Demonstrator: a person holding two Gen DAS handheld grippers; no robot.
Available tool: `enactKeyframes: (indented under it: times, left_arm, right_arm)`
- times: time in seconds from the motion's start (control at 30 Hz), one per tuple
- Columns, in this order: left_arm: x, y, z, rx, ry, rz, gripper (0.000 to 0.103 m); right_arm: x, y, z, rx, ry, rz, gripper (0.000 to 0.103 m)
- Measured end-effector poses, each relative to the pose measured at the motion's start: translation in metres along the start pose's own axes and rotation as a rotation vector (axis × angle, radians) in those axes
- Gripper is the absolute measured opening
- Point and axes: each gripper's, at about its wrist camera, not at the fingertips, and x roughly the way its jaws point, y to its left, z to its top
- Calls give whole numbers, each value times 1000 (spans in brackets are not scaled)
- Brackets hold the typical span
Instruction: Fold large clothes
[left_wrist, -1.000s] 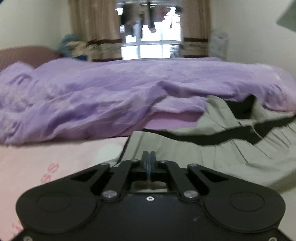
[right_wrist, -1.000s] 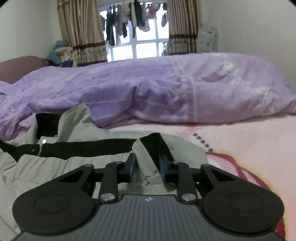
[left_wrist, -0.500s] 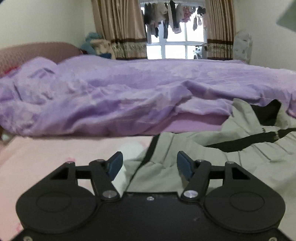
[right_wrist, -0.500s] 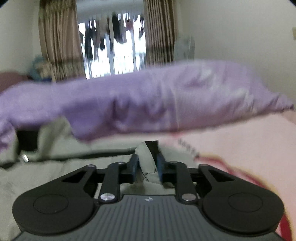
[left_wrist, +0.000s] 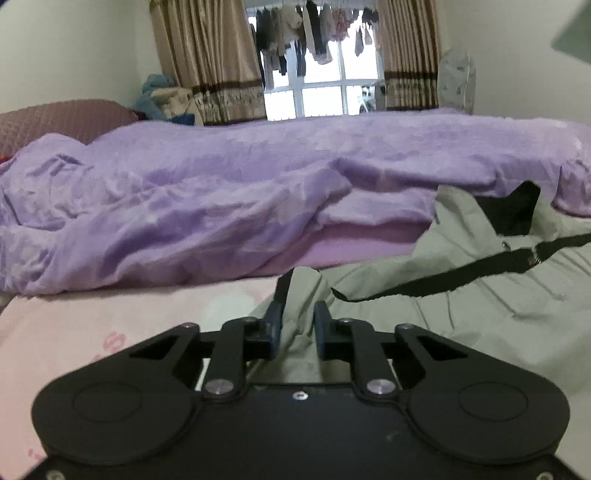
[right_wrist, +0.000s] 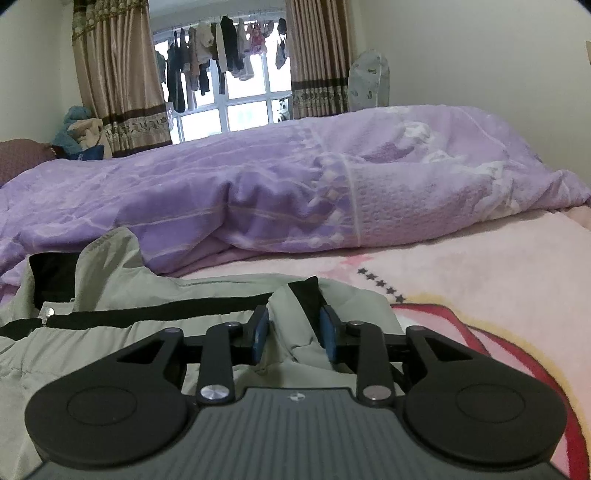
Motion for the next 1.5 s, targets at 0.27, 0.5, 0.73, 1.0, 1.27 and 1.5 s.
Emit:
enactKeyframes:
  times: [0.27,0.5,0.73,1.0,1.27,1.5]
  left_arm:
    - [-43,2,19,-138,-218,75,11]
    - [8,0,-6,-122,-12,88,18]
    - [3,14,-1,-165,8,131,60]
    - [-65,-12,37,-222,-153,103,77]
    - [-58,-109,4,-28,-69,28,78]
    - [-25,-113,-32,-31,67,-38,83]
  right_arm:
    - [-44,3,14,95,-245,22,17]
    - [3,-5,6,99,-63,6,20]
    - [-13,-22,5,205,-157,16,44]
    - [-70,1,36,205,-319,-86,43]
    - [-83,100,-7,1,-122,263,24]
    - [-28,132,-38,-101,108,261,24]
